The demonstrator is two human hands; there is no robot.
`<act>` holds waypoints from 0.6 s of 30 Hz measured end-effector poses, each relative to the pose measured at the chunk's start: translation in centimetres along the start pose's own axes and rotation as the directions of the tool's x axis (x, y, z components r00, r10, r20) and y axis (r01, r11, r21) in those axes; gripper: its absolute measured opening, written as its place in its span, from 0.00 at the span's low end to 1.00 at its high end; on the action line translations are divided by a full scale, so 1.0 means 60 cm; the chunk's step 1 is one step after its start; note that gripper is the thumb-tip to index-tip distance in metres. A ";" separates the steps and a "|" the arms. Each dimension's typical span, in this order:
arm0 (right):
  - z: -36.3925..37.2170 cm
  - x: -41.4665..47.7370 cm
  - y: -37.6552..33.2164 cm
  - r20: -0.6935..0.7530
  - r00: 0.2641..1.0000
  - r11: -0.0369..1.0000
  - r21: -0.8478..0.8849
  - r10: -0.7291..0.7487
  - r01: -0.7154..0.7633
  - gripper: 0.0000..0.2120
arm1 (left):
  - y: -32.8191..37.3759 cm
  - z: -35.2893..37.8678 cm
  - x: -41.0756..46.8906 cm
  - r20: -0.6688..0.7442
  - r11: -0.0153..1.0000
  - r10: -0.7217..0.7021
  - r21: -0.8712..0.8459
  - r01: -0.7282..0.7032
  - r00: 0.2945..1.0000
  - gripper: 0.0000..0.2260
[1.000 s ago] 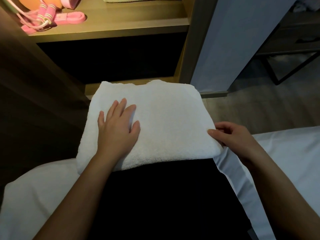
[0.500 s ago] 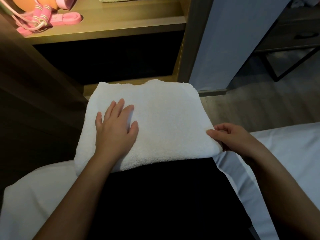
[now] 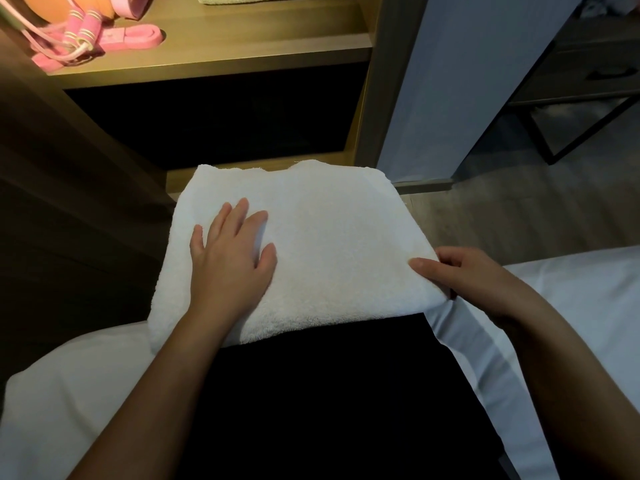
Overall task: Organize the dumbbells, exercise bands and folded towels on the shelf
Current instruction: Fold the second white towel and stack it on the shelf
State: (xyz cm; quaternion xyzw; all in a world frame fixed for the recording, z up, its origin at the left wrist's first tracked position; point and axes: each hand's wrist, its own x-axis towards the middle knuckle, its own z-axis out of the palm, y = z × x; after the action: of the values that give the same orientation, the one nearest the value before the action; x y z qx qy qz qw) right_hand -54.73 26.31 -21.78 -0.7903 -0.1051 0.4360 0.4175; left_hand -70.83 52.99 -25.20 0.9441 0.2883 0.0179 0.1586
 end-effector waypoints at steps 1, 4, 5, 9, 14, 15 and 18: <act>-0.002 -0.001 -0.004 0.050 0.999 0.999 0.033 -0.015 0.014 0.10 | 0.000 0.000 0.000 -0.002 1.000 0.000 0.000 0.000 1.000 0.27; -0.004 0.007 -0.010 0.009 0.989 0.987 0.061 -0.147 0.146 0.09 | 0.001 0.002 0.000 -0.003 1.000 -0.001 -0.002 0.001 1.000 0.27; -0.001 0.012 -0.012 -0.012 0.983 0.979 0.093 -0.184 0.184 0.09 | 0.001 0.001 0.001 -0.001 1.000 -0.001 -0.001 0.001 1.000 0.27; 0.000 0.035 -0.009 0.309 0.950 0.899 0.429 -0.055 -0.087 0.33 | -0.001 -0.002 0.001 0.016 1.000 -0.003 0.003 0.003 1.000 0.28; -0.016 0.055 -0.008 0.565 0.825 0.874 0.397 0.007 -0.279 0.44 | -0.005 0.008 0.001 0.061 0.997 -0.040 0.076 0.035 0.997 0.30; -0.020 0.059 -0.005 0.583 0.812 0.877 0.384 0.012 -0.289 0.43 | -0.008 0.010 0.002 0.064 0.995 -0.058 0.085 0.052 0.996 0.30; -0.027 0.064 0.017 0.609 0.792 0.841 0.404 0.046 -0.360 0.44 | -0.010 0.012 0.001 0.070 0.993 -0.096 0.071 0.091 0.993 0.29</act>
State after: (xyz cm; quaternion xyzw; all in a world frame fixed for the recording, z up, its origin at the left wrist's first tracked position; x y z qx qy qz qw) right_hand -51.36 26.80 -24.40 -0.4912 -0.0210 0.7100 0.5042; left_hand -71.00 53.29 -26.07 0.9344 0.3269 -0.0339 0.1378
